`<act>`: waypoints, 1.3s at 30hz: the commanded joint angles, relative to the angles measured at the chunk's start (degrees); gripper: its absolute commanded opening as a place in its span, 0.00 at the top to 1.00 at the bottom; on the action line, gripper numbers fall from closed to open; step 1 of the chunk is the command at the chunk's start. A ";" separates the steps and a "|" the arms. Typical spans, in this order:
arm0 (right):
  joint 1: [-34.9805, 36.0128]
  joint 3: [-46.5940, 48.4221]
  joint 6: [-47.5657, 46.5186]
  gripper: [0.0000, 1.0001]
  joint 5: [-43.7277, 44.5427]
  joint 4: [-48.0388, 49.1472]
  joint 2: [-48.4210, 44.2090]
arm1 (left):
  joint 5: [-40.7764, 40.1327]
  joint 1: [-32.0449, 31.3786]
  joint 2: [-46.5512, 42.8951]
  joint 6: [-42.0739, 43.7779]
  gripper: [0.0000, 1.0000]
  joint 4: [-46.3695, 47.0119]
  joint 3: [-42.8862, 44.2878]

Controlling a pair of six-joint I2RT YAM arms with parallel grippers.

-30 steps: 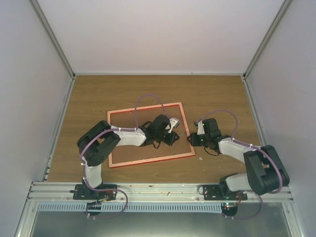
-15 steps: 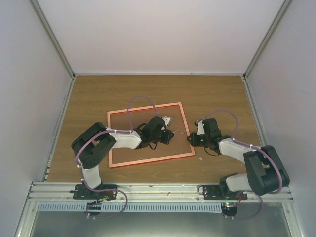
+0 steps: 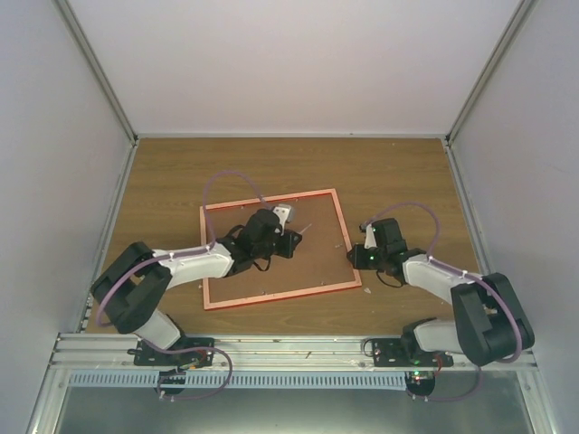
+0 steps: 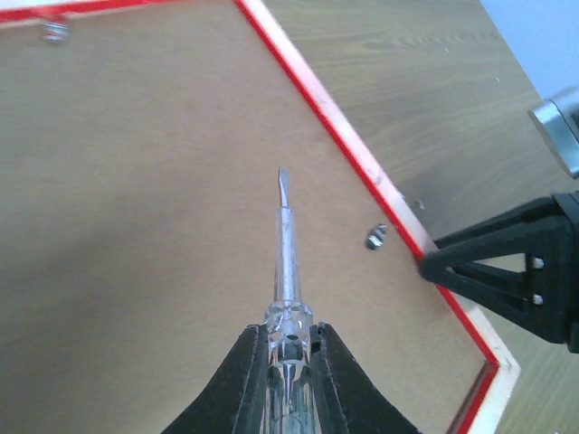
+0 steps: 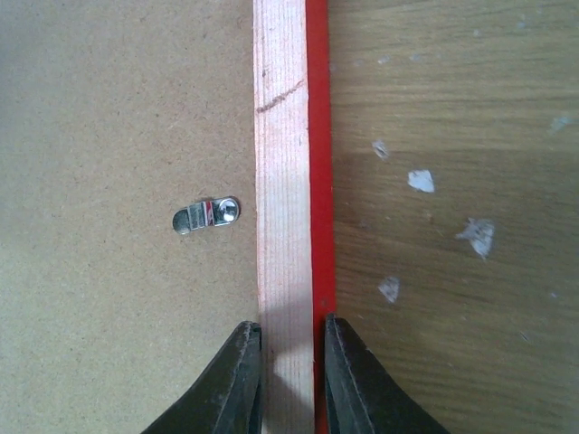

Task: Take the photo out of the frame

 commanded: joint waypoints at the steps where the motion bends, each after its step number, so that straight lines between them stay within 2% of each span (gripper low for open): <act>1: 0.47 -0.50 1.61 0.93 2.62 -6.02 -1.90 | -2.92 2.99 -5.65 -0.61 1.00 -1.87 -3.46; 3: 0.46 0.29 1.31 0.89 3.33 -7.39 -2.43 | -4.01 4.62 -8.03 -0.61 1.00 -3.70 -4.82; 11: 0.46 7.48 -3.65 0.59 2.96 -10.98 -2.59 | -4.32 11.02 -18.86 1.62 1.00 -8.77 -10.03; 17: 0.68 19.03 -11.91 0.38 1.98 -12.33 4.62 | -2.15 14.61 -23.05 3.71 1.00 -10.38 -11.46; 21: 0.66 28.90 -19.37 0.26 -0.48 -12.82 13.06 | 1.40 15.20 -23.58 5.74 1.00 -10.46 -10.26; 30: 0.67 51.70 -36.54 0.23 -1.43 -18.11 34.85 | 5.13 16.47 -25.52 8.43 1.00 -14.83 -7.57; 39: 0.70 63.25 -47.66 0.26 -2.14 -23.04 47.02 | 6.67 16.67 -26.36 8.03 1.00 -16.17 -7.38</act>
